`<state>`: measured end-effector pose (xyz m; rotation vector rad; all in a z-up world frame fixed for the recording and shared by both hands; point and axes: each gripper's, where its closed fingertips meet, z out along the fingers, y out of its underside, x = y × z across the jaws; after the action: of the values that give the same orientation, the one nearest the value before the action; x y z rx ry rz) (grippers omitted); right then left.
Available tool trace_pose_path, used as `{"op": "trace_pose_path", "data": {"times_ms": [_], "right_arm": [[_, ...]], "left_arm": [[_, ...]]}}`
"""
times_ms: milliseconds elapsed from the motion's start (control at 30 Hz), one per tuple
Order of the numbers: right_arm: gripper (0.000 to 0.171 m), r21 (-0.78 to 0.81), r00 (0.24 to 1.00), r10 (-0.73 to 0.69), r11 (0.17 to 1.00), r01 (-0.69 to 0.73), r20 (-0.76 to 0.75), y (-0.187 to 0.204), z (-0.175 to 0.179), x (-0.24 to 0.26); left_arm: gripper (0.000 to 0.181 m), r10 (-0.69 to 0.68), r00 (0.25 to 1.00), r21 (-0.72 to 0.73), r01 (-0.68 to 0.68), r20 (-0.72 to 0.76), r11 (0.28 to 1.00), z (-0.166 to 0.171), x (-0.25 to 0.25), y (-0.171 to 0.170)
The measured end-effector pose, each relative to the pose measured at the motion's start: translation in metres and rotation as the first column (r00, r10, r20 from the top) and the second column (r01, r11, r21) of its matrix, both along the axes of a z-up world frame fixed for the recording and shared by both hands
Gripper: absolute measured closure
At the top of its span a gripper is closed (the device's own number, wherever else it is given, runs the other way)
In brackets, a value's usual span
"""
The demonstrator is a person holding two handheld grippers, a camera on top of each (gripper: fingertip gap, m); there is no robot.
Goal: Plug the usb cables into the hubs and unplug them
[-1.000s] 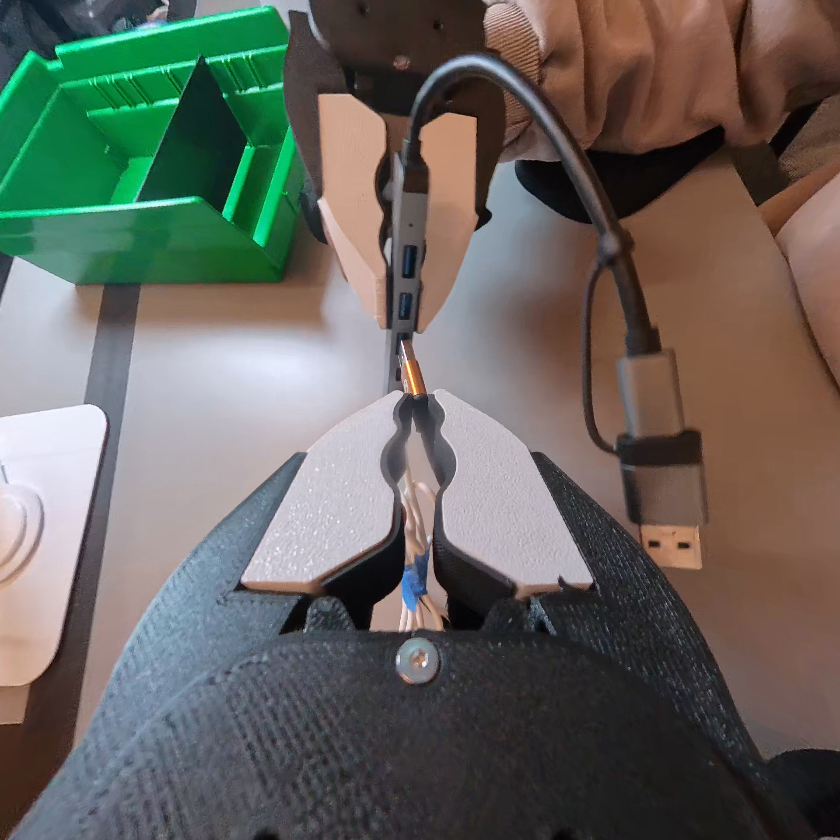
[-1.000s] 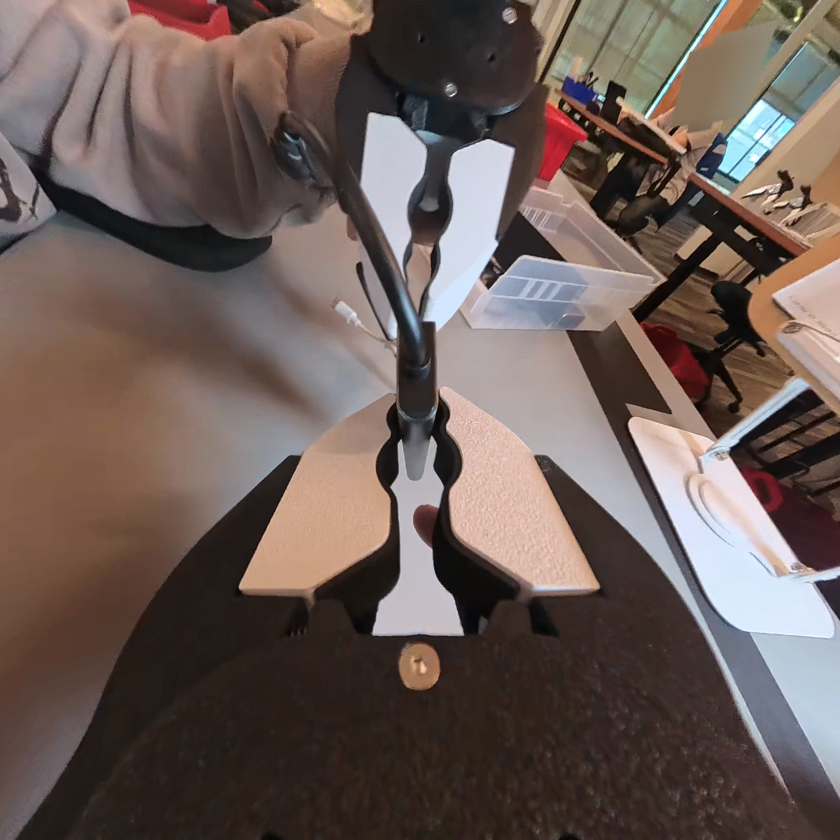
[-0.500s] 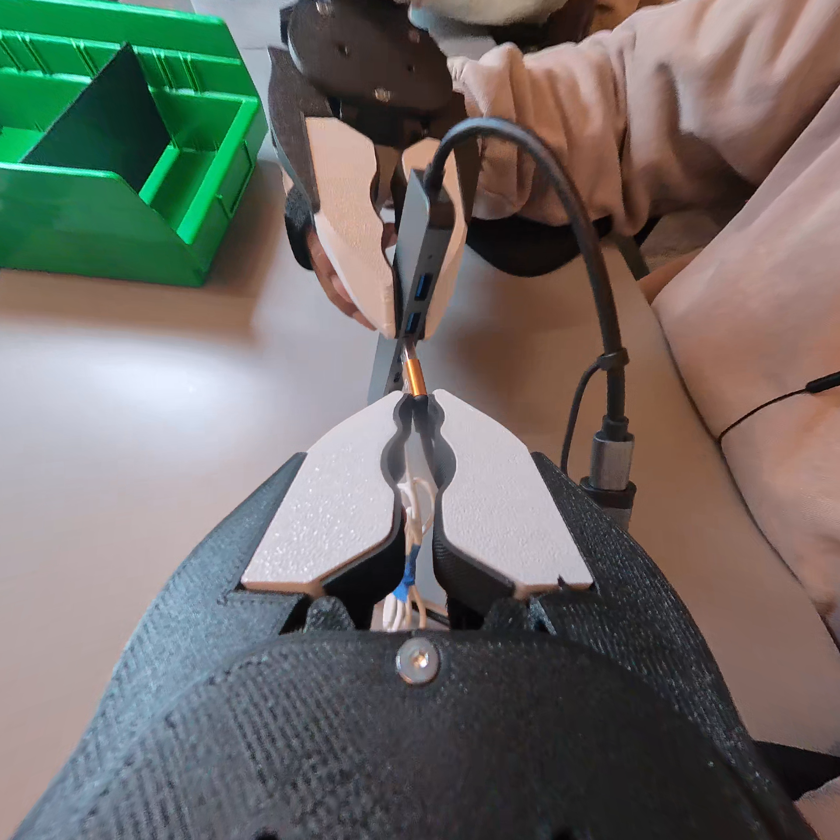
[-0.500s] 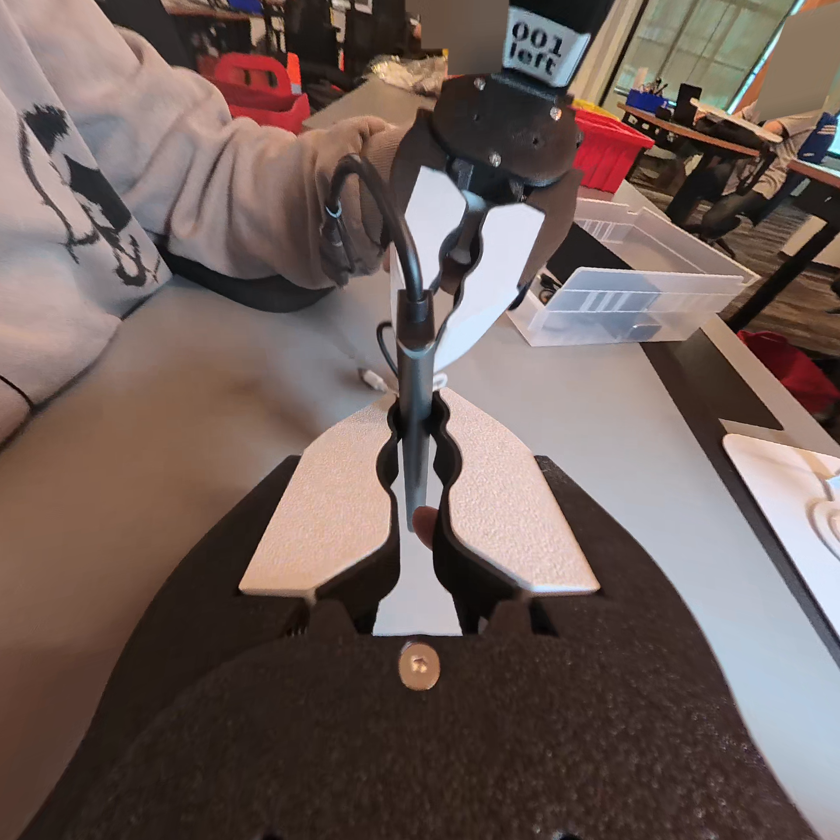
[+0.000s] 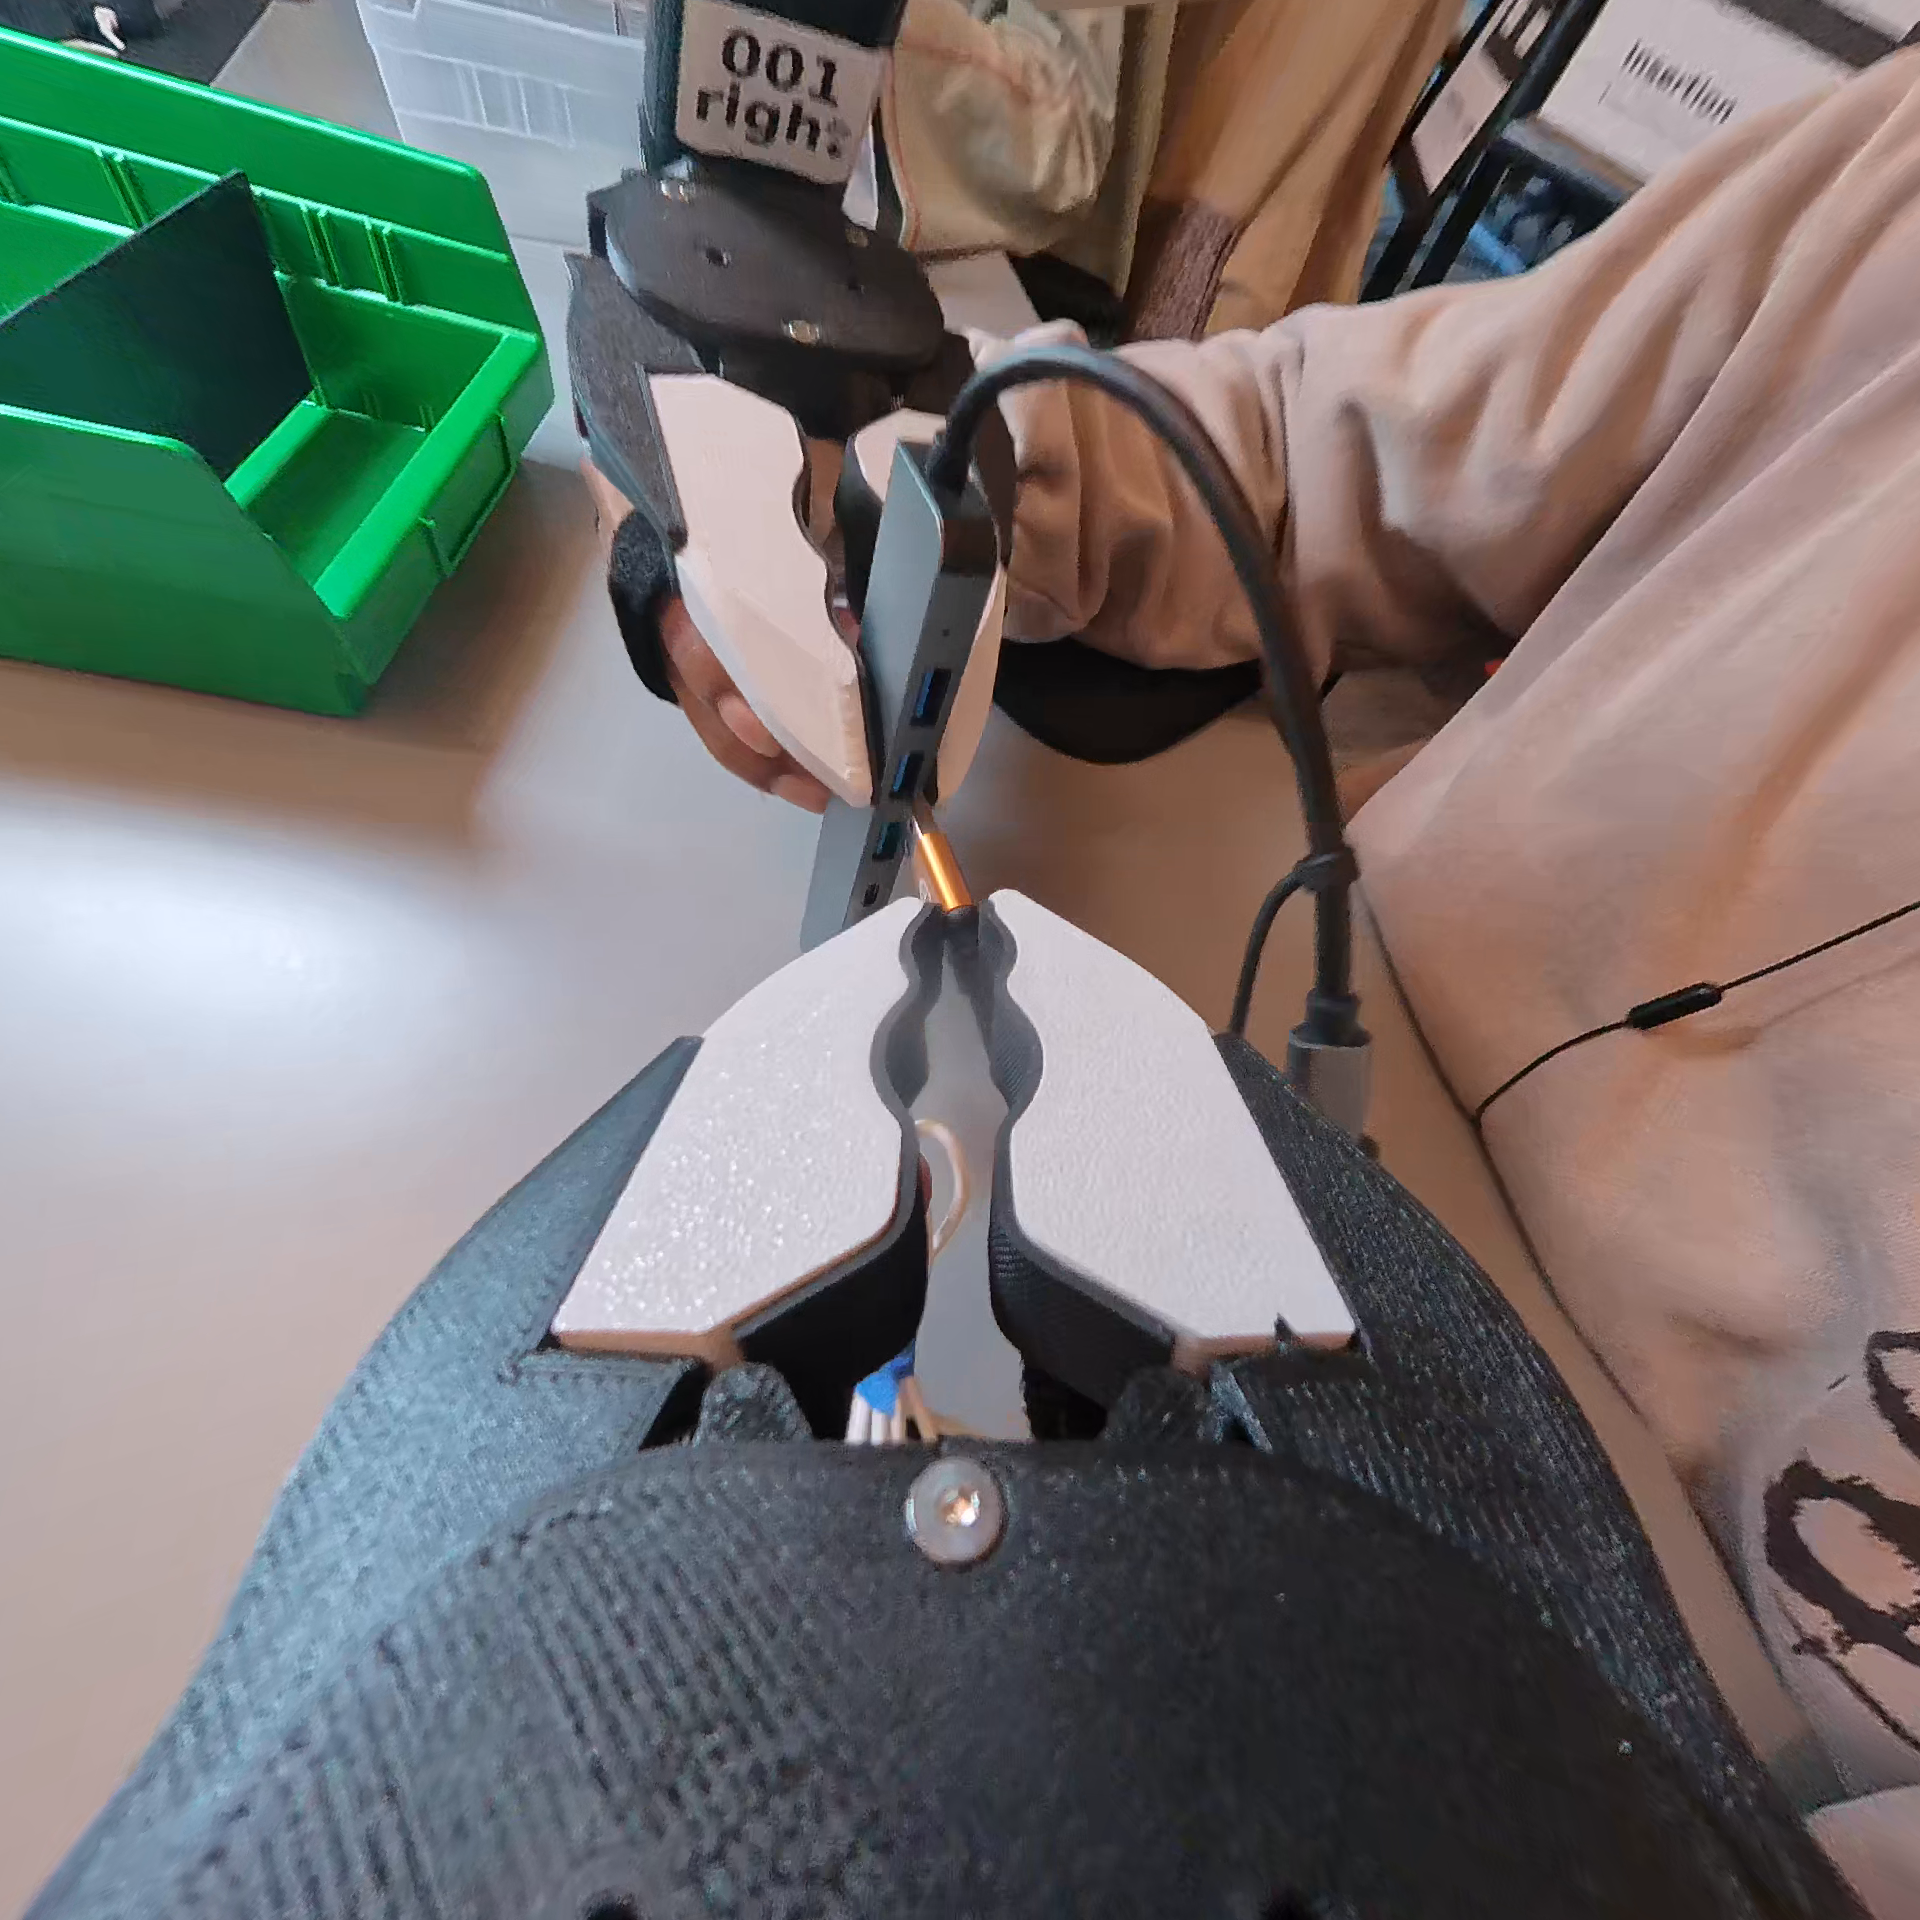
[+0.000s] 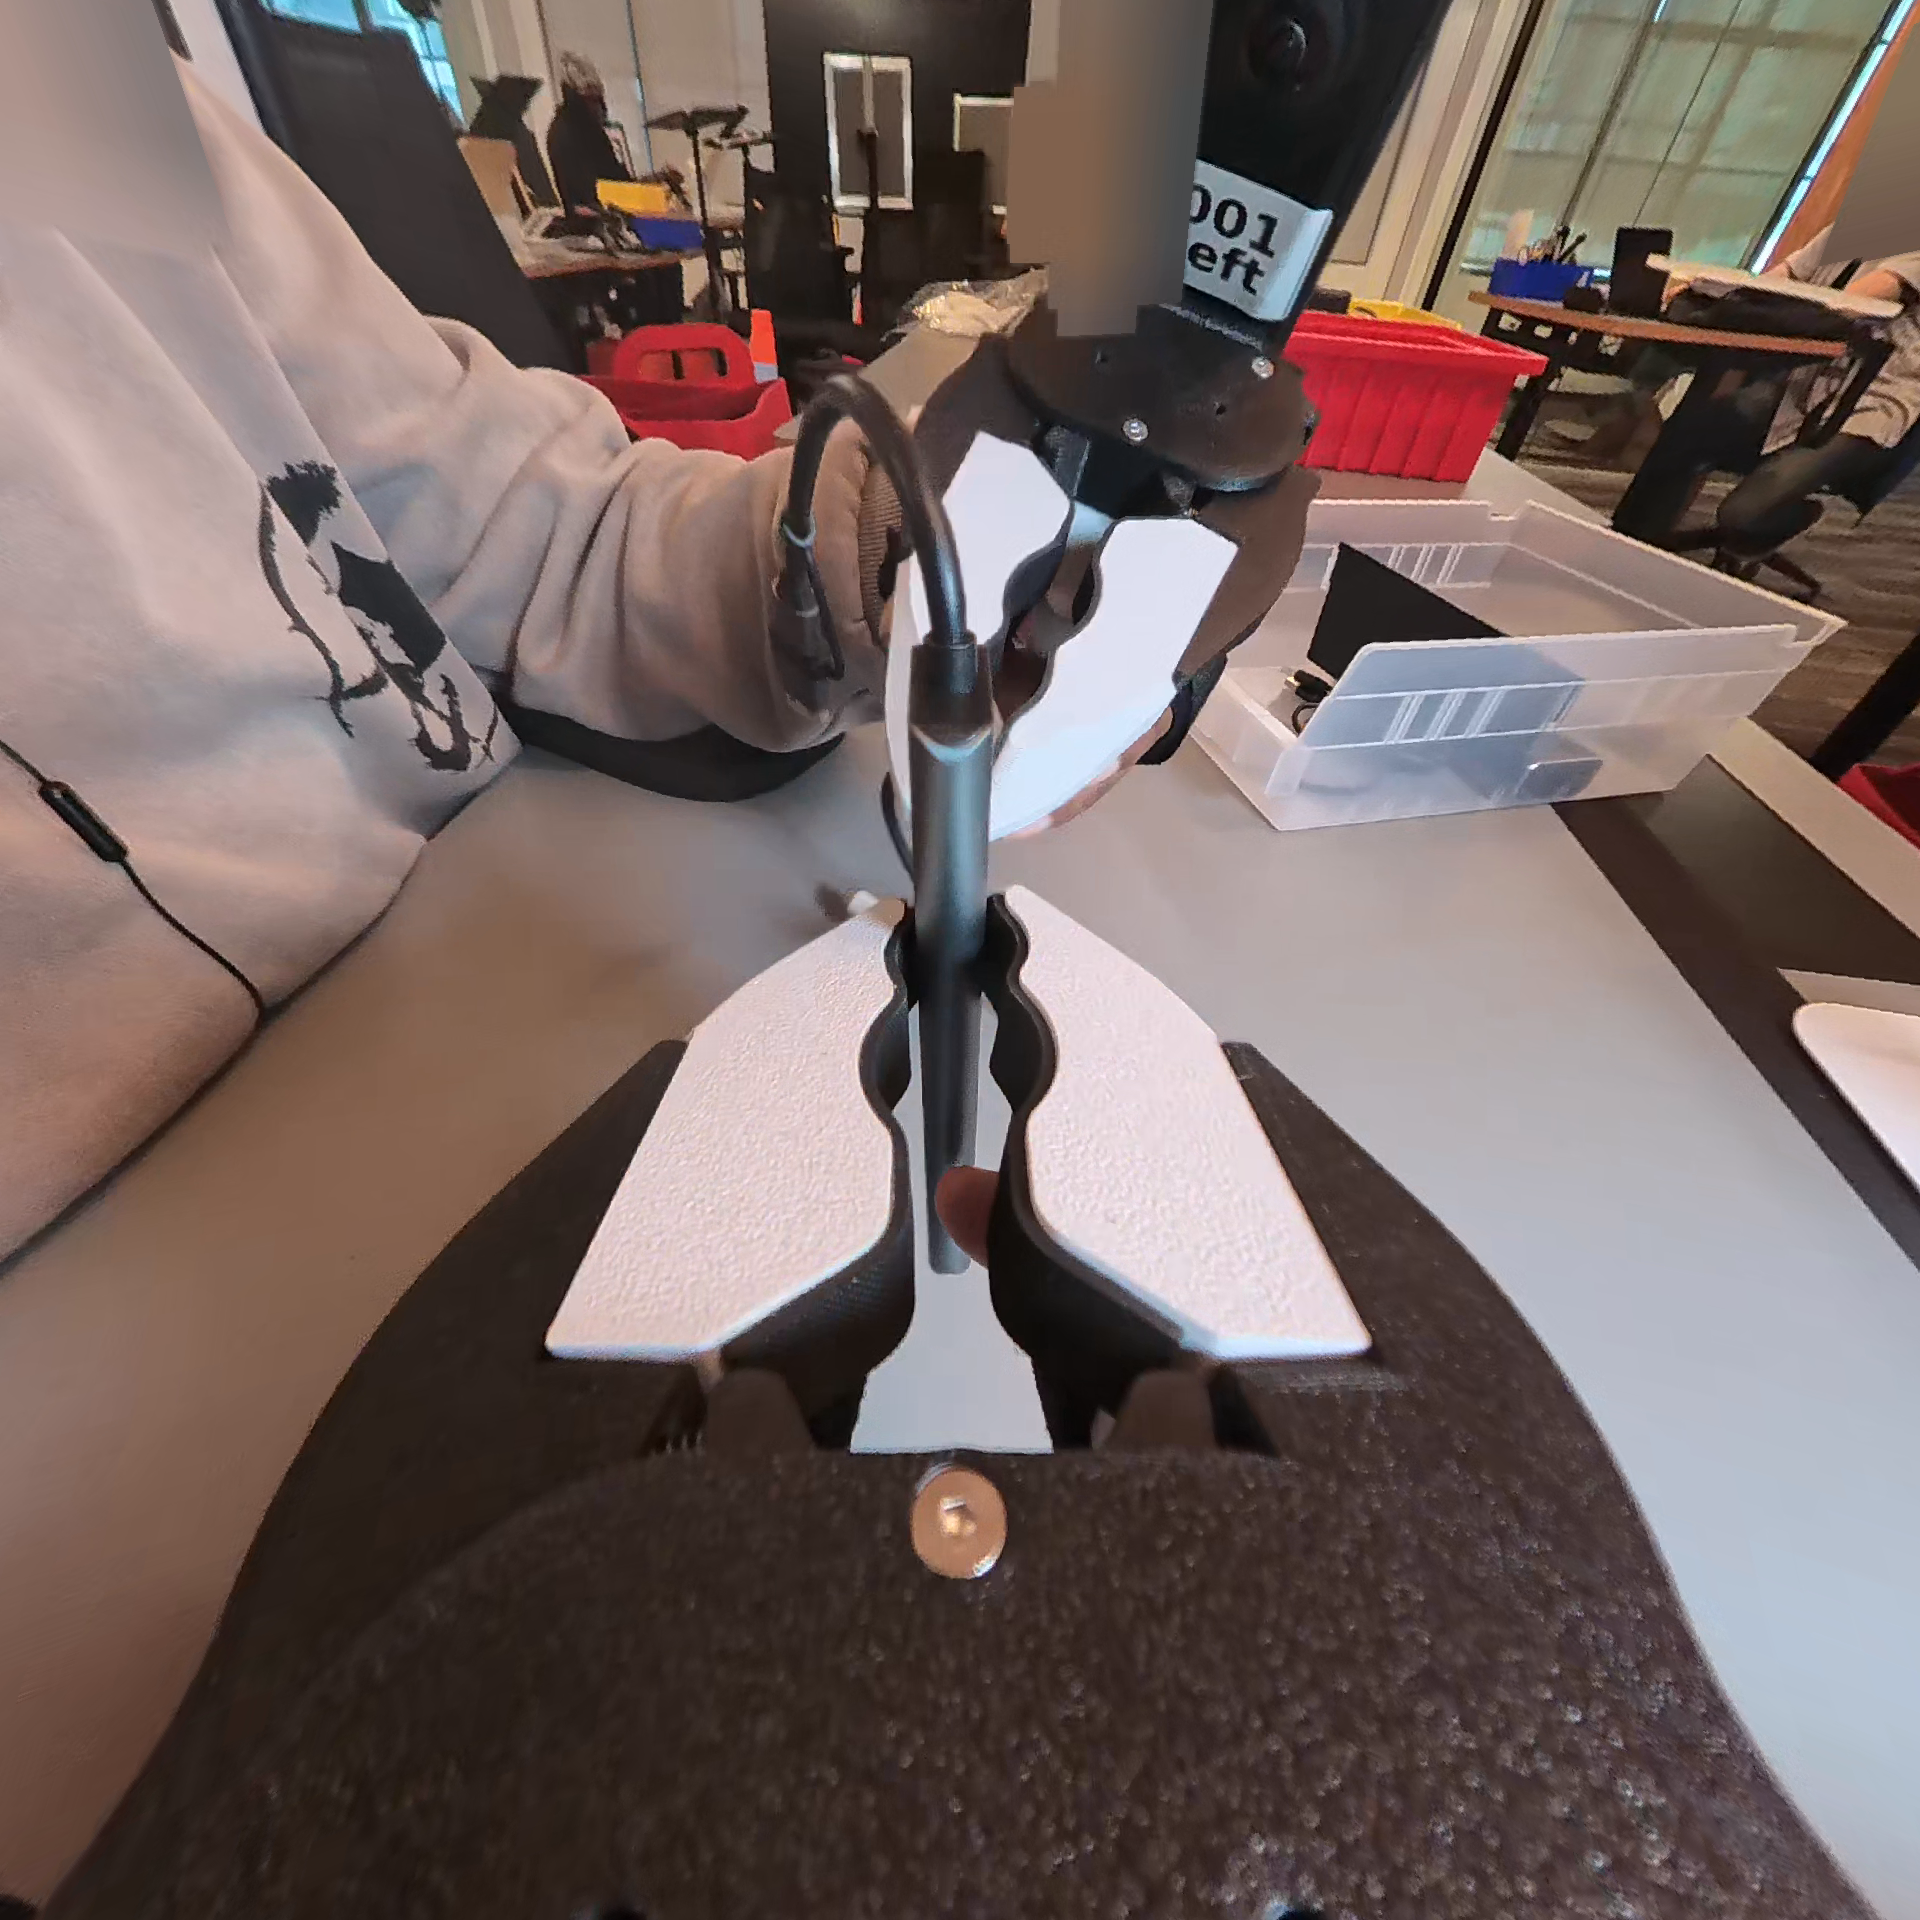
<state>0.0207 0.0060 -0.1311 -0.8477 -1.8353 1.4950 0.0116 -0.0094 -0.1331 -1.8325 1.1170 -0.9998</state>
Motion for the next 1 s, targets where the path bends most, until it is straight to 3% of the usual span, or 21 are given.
{"op": "trace_pose_path", "data": {"times_ms": [367,1000], "right_arm": [[0.161,-0.140,0.998,0.054,0.988,-0.056,-0.015,-0.002,0.007,0.003],[0.161,-0.116,0.999,0.039,0.993,-0.037,0.020,0.002,0.001,0.001]], "left_arm": [[0.174,0.021,1.000,-0.084,-0.019,0.021,0.996,-0.003,-0.001,0.001],[0.174,0.085,0.993,-0.058,-0.090,-0.085,0.994,-0.011,-0.002,0.007]]}}
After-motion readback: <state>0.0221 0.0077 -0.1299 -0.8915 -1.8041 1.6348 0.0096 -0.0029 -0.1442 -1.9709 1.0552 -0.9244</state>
